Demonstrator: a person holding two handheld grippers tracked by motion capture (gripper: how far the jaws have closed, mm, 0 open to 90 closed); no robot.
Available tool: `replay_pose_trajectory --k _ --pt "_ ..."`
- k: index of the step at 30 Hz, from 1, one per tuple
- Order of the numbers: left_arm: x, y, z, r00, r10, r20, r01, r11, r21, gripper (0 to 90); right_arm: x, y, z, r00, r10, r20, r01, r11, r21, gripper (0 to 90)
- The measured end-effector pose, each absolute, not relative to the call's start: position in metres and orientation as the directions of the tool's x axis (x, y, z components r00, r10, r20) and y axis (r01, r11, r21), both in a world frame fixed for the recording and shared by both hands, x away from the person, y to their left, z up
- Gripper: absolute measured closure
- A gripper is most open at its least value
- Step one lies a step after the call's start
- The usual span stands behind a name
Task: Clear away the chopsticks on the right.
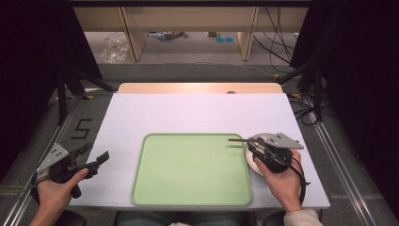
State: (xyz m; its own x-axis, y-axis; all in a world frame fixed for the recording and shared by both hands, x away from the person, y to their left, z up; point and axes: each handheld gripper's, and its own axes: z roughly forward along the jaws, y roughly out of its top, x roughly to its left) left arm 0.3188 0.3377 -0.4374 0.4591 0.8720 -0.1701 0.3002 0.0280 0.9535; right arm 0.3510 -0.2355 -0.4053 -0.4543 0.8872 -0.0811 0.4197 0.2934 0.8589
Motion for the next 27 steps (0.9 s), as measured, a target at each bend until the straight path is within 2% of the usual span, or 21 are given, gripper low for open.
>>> replay_pose_trajectory --k 11,12,13,18,21,23,27 --pt "0.319 0.338 -0.438 0.460 0.871 -0.174 0.305 0.029 0.952 19.9 0.387 -0.232 -0.395 -0.439 0.893 -0.099 0.558 0.357 0.749 90.0" --pt "0.319 0.338 -0.438 0.460 0.871 -0.174 0.305 0.029 0.952 19.9 0.389 -0.228 -0.392 -0.406 0.912 -0.062 0.612 0.322 0.722 90.0" --pt "0.319 0.337 -0.438 0.461 0.870 -0.174 0.305 0.028 0.952 19.9 0.389 -0.228 -0.392 -0.406 0.912 -0.062 0.612 0.322 0.722 90.0" --pt "0.320 0.337 -0.439 0.460 0.870 -0.180 0.308 0.034 0.951 20.2 0.425 -0.223 -0.385 -0.348 0.937 0.035 0.749 0.256 0.611 90.0" --pt "0.320 0.338 -0.439 0.460 0.870 -0.178 0.311 0.030 0.950 20.3 0.441 -0.222 -0.388 -0.348 0.937 0.040 0.790 0.270 0.551 90.0" --pt "0.320 0.337 -0.439 0.458 0.871 -0.180 0.309 0.034 0.951 20.4 0.450 -0.218 -0.390 -0.304 0.951 0.057 0.841 0.240 0.485 90.0" --pt "0.320 0.337 -0.439 0.459 0.870 -0.180 0.309 0.033 0.951 20.5 0.466 -0.214 -0.400 -0.291 0.956 0.030 0.860 0.247 0.446 90.0"
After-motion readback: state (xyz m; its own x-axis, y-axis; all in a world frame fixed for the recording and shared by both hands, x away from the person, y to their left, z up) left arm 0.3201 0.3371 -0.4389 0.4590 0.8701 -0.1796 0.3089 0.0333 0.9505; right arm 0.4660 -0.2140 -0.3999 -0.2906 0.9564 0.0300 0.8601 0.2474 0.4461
